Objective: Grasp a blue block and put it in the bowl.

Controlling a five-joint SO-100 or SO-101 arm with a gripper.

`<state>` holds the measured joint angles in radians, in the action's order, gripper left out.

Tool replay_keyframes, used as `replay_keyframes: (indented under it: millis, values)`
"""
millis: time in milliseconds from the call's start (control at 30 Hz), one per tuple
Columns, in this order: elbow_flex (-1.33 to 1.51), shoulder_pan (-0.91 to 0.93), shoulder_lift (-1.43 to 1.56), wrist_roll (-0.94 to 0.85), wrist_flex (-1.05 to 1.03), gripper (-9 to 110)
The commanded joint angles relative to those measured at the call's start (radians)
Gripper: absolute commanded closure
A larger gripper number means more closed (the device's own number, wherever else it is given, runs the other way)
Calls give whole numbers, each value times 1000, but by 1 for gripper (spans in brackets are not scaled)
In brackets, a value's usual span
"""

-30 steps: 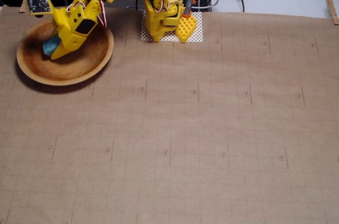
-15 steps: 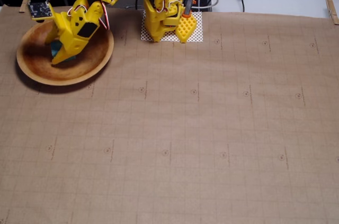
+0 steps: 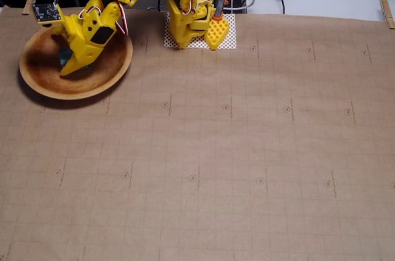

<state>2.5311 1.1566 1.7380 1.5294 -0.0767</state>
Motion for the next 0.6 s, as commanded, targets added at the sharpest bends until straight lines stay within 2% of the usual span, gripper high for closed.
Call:
replay_keyframes:
  millis: [0,233,567]
  values:
    - [-3,-5,152,-12,-58,59]
    - [-5,-61,336,2,-206,59]
    - [-25,-244,534,51,-262,59]
